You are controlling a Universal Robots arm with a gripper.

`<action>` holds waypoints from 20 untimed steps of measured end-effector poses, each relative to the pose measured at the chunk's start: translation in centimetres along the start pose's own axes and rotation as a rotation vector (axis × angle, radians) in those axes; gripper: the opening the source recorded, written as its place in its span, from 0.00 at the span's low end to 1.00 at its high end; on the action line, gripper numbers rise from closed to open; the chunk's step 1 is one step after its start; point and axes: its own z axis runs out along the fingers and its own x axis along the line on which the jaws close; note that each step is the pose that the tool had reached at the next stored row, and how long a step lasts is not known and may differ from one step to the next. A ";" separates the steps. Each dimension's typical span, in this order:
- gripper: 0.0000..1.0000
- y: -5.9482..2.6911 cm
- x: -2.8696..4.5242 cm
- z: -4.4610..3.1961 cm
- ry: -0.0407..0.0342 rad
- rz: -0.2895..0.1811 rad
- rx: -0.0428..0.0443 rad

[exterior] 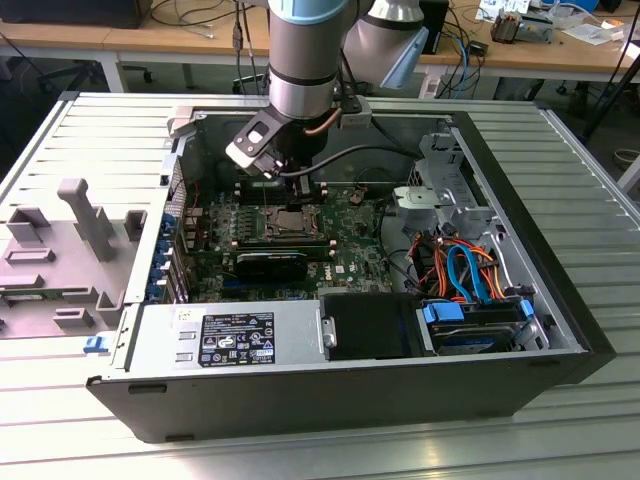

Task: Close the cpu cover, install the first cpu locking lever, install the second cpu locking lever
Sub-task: 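Install the second cpu locking lever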

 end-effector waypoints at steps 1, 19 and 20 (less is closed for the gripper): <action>0.11 0.00 0.00 0.00 -0.0001 -0.004 0.0001; 0.11 0.00 0.00 0.00 -0.0020 -0.074 0.0021; 0.11 0.00 0.00 0.00 -0.0021 -0.078 0.0022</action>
